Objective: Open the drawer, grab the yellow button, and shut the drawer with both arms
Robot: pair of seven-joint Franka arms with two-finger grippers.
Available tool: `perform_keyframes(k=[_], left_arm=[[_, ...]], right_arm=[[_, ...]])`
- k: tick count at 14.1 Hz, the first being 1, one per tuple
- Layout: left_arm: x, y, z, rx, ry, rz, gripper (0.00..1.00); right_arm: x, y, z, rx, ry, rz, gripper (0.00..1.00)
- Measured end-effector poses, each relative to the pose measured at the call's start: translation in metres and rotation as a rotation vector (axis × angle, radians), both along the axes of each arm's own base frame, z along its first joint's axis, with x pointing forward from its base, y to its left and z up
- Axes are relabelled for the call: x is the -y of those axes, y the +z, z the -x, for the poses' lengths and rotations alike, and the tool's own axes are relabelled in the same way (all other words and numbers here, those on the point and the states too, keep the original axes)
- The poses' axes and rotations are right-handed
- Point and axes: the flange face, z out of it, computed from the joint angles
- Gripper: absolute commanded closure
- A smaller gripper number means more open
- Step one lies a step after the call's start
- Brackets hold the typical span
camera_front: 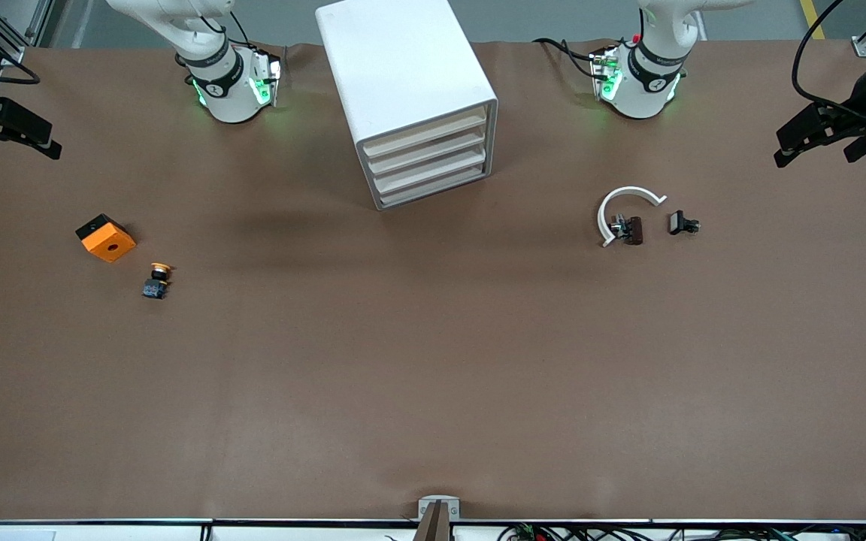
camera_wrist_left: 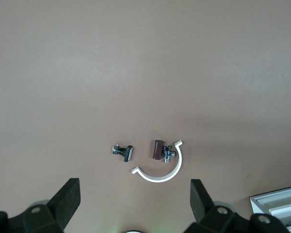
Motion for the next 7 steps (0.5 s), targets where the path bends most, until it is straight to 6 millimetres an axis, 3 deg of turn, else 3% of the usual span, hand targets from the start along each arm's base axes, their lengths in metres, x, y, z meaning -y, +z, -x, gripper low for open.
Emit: perform_keyframes(k=[3, 7], left_arm=[[0.0, -0.0013, -0.0001, -0.011, 0.0, 0.0, 0.0], [0.0023, -0.0021, 0.0015, -0.024, -0.004, -0.001, 0.0]], right_arm=[[-0.0005, 0.001, 0.0124, 0.024, 0.003, 0.001, 0.0], [0.0001, 0.0033, 0.0126, 0.05, 0.032, 0.001, 0.0]])
